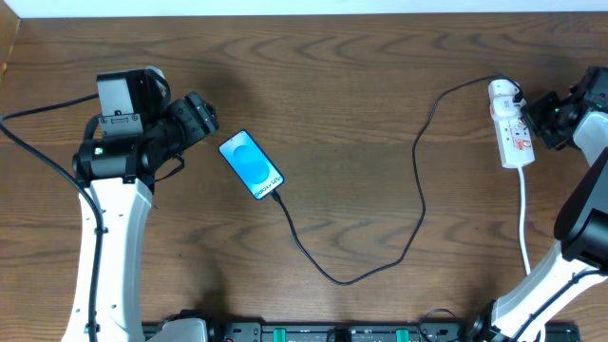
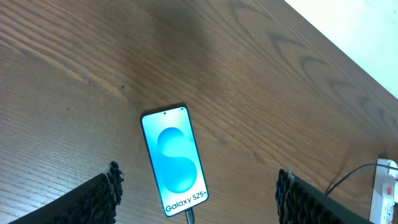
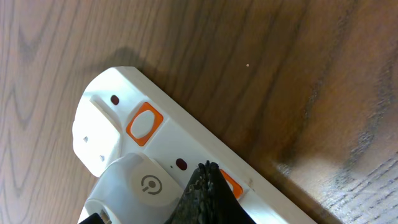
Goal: Plug charger to phone and switch on socket
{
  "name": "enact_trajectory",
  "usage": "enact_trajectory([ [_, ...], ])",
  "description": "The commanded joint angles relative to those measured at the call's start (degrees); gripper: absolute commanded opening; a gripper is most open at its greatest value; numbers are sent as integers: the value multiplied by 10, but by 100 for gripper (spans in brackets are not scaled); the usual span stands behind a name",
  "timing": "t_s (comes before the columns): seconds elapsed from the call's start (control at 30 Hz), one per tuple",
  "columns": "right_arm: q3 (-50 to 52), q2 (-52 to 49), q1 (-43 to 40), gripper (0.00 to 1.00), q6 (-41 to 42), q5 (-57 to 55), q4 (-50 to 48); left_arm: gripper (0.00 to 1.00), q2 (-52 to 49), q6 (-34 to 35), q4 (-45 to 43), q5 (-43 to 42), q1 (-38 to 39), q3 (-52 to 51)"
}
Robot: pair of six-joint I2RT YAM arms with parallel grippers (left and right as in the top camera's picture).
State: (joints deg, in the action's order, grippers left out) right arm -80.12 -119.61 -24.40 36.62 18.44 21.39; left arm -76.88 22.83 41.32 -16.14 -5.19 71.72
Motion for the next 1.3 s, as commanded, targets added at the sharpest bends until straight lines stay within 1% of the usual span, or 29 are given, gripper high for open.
enact_trajectory([
  [0.0,12,-26,53,1,0,238,-1,80,3,-5,0,6,-2,2],
  [0.4,12,-26,33,1,0,253,-38,80,3,-5,0,6,-2,2],
  [0.67,12,-26,33,1,0,264,-40,80,3,-5,0,6,-2,2],
  [0.87,13,-27,48,1,0,271,-20,80,3,-5,0,6,-2,2],
  [1.27,49,-27,83,1,2,255,-21,80,3,-5,0,6,-2,2],
])
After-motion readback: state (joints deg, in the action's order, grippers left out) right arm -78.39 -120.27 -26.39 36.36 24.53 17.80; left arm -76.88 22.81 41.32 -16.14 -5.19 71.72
